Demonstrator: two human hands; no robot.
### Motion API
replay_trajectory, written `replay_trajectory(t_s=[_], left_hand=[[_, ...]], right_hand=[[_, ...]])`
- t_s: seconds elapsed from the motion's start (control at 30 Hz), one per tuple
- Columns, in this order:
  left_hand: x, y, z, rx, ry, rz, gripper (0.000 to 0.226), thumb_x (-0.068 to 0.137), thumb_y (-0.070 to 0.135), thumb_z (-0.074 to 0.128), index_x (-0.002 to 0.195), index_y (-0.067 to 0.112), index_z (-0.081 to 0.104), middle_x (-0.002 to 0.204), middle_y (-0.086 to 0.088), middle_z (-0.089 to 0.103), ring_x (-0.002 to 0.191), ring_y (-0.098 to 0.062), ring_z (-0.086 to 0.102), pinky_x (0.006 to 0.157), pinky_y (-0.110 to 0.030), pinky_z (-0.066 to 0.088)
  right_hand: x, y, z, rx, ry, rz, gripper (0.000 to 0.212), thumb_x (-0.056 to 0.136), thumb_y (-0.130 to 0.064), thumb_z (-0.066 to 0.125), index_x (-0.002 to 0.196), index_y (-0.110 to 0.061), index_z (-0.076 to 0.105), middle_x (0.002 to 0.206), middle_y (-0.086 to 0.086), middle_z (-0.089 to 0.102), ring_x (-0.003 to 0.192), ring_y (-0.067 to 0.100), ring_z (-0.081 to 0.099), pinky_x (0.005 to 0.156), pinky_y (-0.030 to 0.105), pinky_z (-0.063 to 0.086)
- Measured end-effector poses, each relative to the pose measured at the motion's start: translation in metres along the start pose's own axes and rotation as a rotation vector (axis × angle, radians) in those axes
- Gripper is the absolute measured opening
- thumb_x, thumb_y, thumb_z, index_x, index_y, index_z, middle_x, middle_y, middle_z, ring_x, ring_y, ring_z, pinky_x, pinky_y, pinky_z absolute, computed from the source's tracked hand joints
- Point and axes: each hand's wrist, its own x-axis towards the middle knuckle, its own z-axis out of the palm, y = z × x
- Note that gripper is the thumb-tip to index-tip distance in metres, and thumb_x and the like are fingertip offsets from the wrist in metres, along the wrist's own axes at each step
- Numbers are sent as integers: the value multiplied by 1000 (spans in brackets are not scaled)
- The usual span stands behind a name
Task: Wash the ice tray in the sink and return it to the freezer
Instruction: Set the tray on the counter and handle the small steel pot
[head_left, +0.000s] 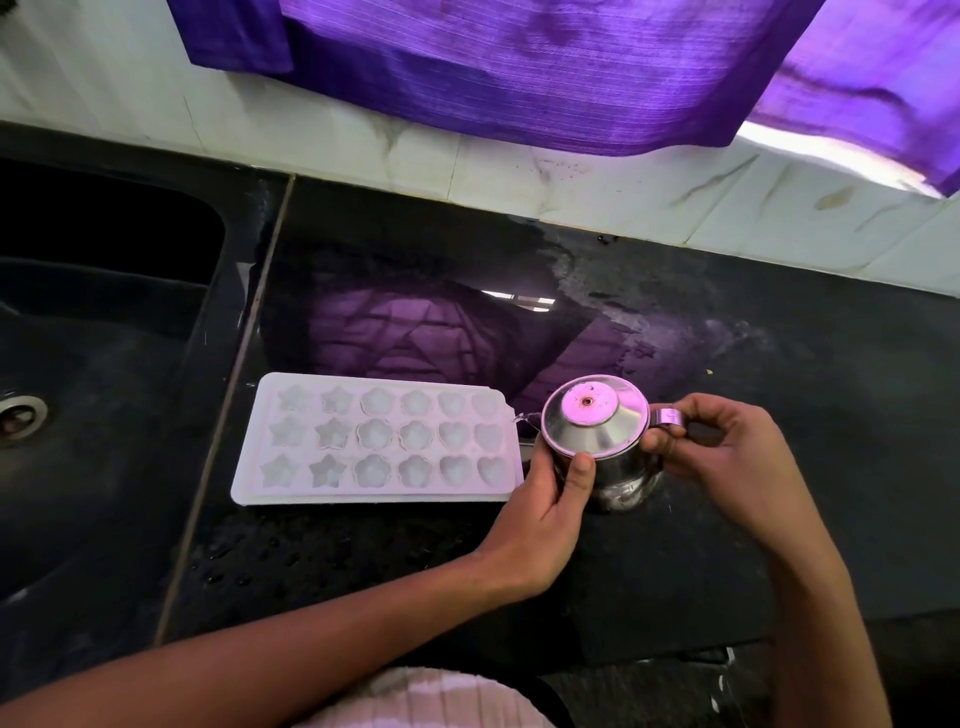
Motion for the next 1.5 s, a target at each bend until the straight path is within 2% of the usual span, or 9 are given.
replay_trajectory(t_s=[0.2,0.37,0.43,0.6,0.77,0.87,1.17,1.4,1.5], left_hand=[[1,1,0,27,19,15,65,91,54,31,150,30,16,128,44,30,114,34,27,98,0,22],[0,6,0,70,59,47,70,91,52,31,152,26,11,130,45,23,116,36,21,98,3,20],[-2,7,1,71,74,64,71,91,52,32,152,25,8,140,38,24,123,31,20,104,-1,20],[-9,6,7,24,87,105,86,85,72,30,152,25,4,149,30,20,134,19,19,110,-8,20],[-20,6,10,-27,50,38,56,93,53,29,143,42,7,130,54,16,122,34,16,98,5,17],[-27,5,11,-68,19,-12,34,94,50,27,125,55,14,122,55,18,114,39,18,93,8,17],[-33,-7,12,-92,49,-62,80,81,68,26,151,31,12,152,25,22,136,19,16,112,-10,14],[-35,-2,10,-84,-1,-86,65,91,54,25,150,32,9,141,35,22,112,40,17,94,9,14],[-35,0,8,-73,-24,-94,63,94,54,24,151,32,8,148,28,22,111,39,17,98,4,15]], right_hand=[[2,-1,-1,43,-16,21,9,71,-4,76,73,-6,67,75,20,70,70,23,62,73,50,55],[0,5,-1,139,-7,18,17,74,3,71,80,14,59,71,-10,73,66,4,65,58,18,55],[-2,7,-1,195,2,17,12,72,1,73,79,7,66,71,-8,73,67,3,66,58,16,54],[-12,6,-3,264,-6,0,54,37,-64,82,76,-27,76,75,-3,74,70,5,67,62,20,57],[-18,5,-3,227,-21,0,14,55,-26,75,69,-22,75,76,0,75,71,8,67,59,19,56],[-24,2,-2,187,-42,-4,22,54,-39,76,70,-24,75,78,0,75,68,4,66,59,21,57],[-27,1,4,66,-66,21,12,70,1,76,70,-9,71,64,-5,72,59,6,63,59,27,57],[-27,-3,2,-3,-37,34,10,70,-1,76,75,1,67,66,-10,71,63,12,63,68,47,57],[-31,-6,2,27,-38,39,9,65,-7,79,69,-11,71,66,-4,72,62,11,63,67,44,57]])
